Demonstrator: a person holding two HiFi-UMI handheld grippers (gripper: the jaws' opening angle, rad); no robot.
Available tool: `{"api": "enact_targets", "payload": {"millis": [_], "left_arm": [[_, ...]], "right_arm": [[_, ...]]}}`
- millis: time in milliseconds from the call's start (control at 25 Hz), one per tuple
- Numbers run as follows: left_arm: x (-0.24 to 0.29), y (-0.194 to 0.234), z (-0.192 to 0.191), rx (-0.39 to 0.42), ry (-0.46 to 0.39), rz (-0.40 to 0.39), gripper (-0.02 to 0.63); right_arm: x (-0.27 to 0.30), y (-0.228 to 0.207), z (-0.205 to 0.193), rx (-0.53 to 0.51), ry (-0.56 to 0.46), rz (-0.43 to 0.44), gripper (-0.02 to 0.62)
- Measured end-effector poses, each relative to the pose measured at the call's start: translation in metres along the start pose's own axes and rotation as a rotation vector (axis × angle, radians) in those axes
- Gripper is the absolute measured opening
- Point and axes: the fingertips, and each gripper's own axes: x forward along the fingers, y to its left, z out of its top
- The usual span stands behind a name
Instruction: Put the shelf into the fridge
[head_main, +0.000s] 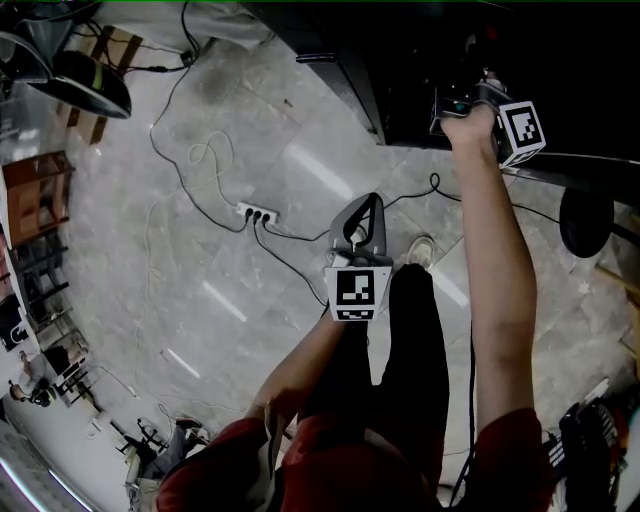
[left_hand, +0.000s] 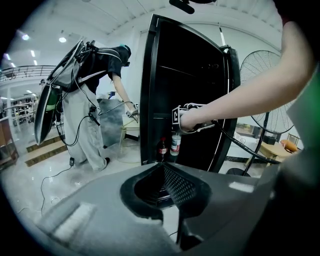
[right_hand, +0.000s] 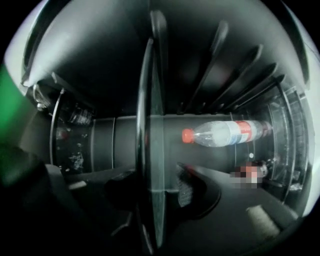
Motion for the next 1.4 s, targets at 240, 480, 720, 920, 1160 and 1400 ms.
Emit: {"api": "enact_targets", "payload": {"millis": [240, 480, 720, 920, 1160, 1400], "left_arm": [[0.005, 0.001, 0.006, 0.004, 0.008, -0.003, 0.006], [-0.003, -0.008, 0.001, 0.016, 0.007, -0.015, 0.006], [-0.006, -0.011, 0.015, 0.028, -0.001, -0.030, 0.006], [-0.023, -0.013, 0.040, 0.047, -0.001, -0.041, 0.006], [-0.046, -0.017, 0.088, 0.051, -0.022, -0.068, 0.006], [-0.087, -0.022, 0.133, 0.023, -0.028, -0.096, 0.006]], "right_arm": [[-0.034, -0.007, -0.006, 0.023, 0.016, -0.016, 0.158], [-0.090, -0.012, -0.013, 0.039, 0.046, -0.018, 0.161], [-0.140, -0.012, -0.012, 0.027, 0.062, -0.056, 0.160], [-0.193, 0.007, -0.013, -0.015, 0.080, -0.109, 0.153], [-0.240, 0.048, 0.000, -0.205, 0.128, -0.182, 0.140], [-0.282, 0.110, -0.001, -0.257, 0.202, -0.203, 0.138]]}}
